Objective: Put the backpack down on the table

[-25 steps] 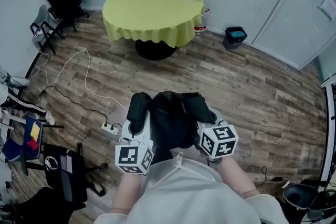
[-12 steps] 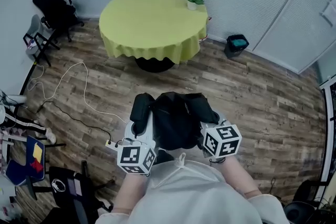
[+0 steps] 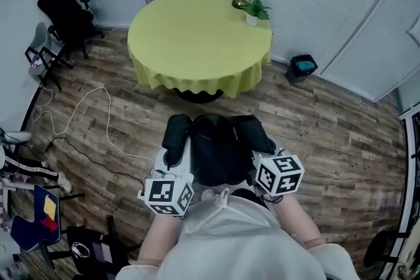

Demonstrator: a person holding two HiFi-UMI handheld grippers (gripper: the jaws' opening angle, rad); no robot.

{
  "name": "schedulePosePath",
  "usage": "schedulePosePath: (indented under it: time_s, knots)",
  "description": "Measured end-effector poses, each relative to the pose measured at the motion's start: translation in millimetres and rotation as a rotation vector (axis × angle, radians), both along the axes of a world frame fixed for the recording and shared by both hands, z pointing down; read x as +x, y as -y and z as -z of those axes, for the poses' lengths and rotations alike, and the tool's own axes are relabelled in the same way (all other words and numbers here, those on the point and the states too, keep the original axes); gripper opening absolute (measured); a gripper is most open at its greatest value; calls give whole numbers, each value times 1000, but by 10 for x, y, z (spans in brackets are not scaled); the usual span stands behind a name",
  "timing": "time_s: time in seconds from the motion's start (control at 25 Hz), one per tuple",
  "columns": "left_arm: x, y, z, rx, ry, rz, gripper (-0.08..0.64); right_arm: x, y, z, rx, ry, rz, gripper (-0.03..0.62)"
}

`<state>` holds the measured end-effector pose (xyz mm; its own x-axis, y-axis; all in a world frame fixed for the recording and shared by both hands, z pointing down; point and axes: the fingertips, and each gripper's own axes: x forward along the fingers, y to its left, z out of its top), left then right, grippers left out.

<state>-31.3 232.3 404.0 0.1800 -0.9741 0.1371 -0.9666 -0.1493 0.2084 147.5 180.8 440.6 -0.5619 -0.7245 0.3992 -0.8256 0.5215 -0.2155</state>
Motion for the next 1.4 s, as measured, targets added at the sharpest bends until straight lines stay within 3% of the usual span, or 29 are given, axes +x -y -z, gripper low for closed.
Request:
schedulePosePath:
  time_s: [0.28,0.6,1.12,1.4]
  knots:
    - [-360,441,-71,-24,-1,45,34,-400,546,-84,-27,-10,72,32]
    - [-616,1259,-141,-36,27,133,34,-731,1540,-206,-36,15,165,32]
    - [-631,3180,2,-4,44,260,34,-841,3664,-56,13,35,299,32]
    - [-658,3904,-119,-31,38,251,34,-900,4434,-170,-6,31,304,32]
